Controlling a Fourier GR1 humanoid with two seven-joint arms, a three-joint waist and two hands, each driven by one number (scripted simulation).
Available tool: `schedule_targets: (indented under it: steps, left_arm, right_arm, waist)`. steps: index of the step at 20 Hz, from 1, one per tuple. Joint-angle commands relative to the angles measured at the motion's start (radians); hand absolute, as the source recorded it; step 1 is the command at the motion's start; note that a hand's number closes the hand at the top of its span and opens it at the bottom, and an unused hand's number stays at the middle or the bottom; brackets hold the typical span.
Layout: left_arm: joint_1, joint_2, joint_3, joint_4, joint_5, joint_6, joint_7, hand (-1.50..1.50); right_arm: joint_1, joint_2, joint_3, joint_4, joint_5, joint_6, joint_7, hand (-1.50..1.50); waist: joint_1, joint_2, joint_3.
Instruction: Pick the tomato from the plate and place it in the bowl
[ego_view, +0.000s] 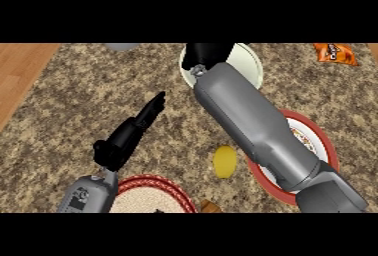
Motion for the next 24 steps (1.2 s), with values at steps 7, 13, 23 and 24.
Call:
schedule_targets:
  steps: [7,13,23,24]
  left_arm:
    - [0.039,0.027,0.046,-0.014,0.009,0.002,-0.016,0.00]
    - [0.021,0.018,0.025,-0.048,-0.003,0.006,0.023,0.00]
    - [0.043,0.008,0.030,-0.045,0.005,-0.002,0.002,0.00]
    - [0.060,0.024,0.045,-0.053,0.005,-0.003,-0.014,0.00]
  right_arm:
    - [-0.028,0.009,-0.019,0.282,0.145,-0.204,0.076,1.50]
    - [-0.014,0.009,-0.237,0.358,-0.098,-0.123,-0.036,1.50]
    - [0.016,0.000,-0.342,0.403,-0.169,-0.379,-0.343,-1.50]
    - [0.002,-0.025,-0.356,0.414,-0.174,-0.385,-0.350,-1.50]
  waist:
    - [-0.064,-0.006,0.002]
    - [-0.044,0.003,0.003]
    - [-0.059,0.003,0.003]
    - [-0.055,0.003,0.003]
